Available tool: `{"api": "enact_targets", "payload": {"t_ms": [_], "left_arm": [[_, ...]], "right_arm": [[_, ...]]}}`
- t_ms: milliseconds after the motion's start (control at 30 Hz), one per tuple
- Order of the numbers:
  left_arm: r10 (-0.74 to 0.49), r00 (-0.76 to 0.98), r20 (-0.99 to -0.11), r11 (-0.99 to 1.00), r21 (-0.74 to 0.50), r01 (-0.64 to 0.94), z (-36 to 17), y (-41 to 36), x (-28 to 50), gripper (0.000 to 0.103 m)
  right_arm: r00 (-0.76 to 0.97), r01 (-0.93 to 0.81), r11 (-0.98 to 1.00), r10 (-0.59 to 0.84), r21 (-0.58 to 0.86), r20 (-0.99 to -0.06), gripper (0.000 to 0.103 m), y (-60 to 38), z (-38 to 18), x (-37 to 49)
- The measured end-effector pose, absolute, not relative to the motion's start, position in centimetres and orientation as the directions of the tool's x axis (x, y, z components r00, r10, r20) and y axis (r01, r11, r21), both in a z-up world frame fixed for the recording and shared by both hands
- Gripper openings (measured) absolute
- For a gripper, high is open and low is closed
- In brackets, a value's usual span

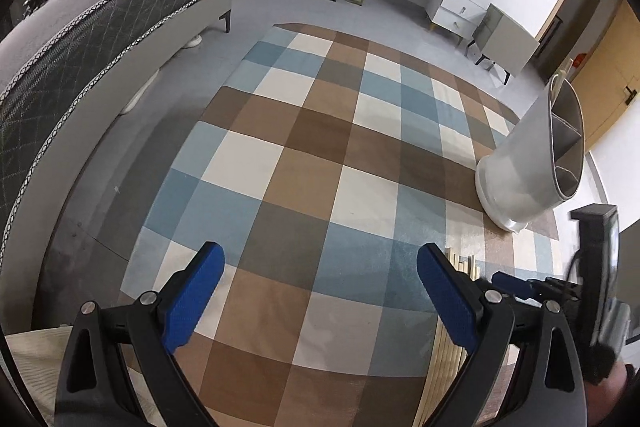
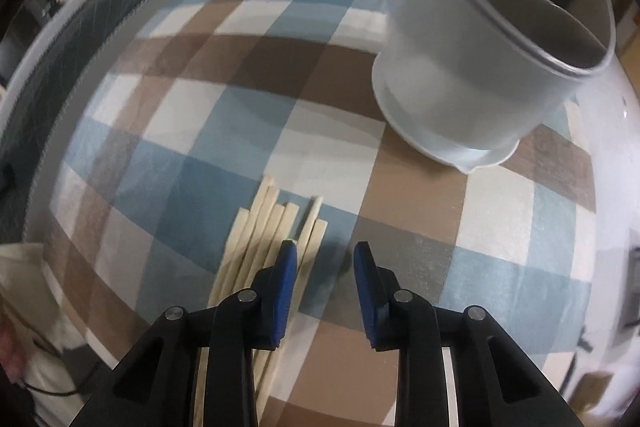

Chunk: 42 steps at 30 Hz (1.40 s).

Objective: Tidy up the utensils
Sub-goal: 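Lower the right tool and grasp another chopstick while the left tool lowers toward the pile, then close the left tool on a chopstick from the pile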

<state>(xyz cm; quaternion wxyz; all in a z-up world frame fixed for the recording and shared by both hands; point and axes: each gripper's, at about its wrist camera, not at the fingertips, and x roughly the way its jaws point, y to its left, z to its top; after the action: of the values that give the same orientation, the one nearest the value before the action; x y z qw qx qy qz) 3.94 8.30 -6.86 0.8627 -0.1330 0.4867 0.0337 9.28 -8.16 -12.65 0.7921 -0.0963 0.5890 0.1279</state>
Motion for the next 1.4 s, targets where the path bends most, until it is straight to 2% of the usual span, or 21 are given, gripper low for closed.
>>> {"api": "enact_targets", "payload": {"t_ms": [133,167,467,700,733,767,900,1100,1400], "left_arm": [[-0.093,0.516,-0.851,0.957,-0.219,-0.189,-7.0,8.6,4.3,0.094],[-0.097,0.513,-0.853,0.956,-0.223,-0.189,-7.1,8.7,4.4,0.094],[-0.126,0.493,-0.861,0.948,-0.25,-0.194,-7.2,8.8,4.5,0.094],[-0.116,0.476,-0.872,0.964,-0.215,-0.159,-7.3,8.1,4.5,0.094],[-0.108,0.471,-0.875,0.966,-0.204,-0.158,-7.5,8.0,4.6,0.094],[-0.103,0.468,-0.878,0.968,-0.197,-0.157,-7.6,8.0,4.6,0.094],[-0.101,0.419,-0.902,0.974,-0.176,-0.144,-8.8,7.3,5.0,0.094],[-0.148,0.363,-0.92,0.981,-0.182,-0.061,-10.1,4.1,5.3,0.094],[-0.137,0.289,-0.947,0.991,-0.134,0.031,-12.5,0.5,5.6,0.094]], "right_arm": [[0.282,-0.329,0.941,0.012,-0.085,-0.959,0.024,-7.4,-12.6,9.2],[0.27,-0.337,0.938,0.019,-0.076,-0.963,0.021,-7.3,-12.6,9.1],[0.26,-0.296,0.954,0.037,-0.043,-0.965,0.021,-8.2,-12.8,8.6],[0.274,-0.291,0.956,0.048,-0.035,-0.961,0.02,-7.1,-13.0,10.0],[0.276,-0.289,0.957,0.055,-0.029,-0.96,0.016,-7.2,-13.0,10.0],[0.284,-0.29,0.957,0.059,-0.027,-0.957,0.007,-7.1,-13.0,10.2],[0.328,-0.275,0.961,0.082,-0.012,-0.941,0.005,-7.7,-12.8,9.6],[0.449,-0.211,0.97,0.206,0.121,-0.869,0.005,-11.6,-9.9,7.7],[0.593,-0.109,0.924,0.357,0.367,-0.722,0.005,-17.5,-5.8,6.5]]}}
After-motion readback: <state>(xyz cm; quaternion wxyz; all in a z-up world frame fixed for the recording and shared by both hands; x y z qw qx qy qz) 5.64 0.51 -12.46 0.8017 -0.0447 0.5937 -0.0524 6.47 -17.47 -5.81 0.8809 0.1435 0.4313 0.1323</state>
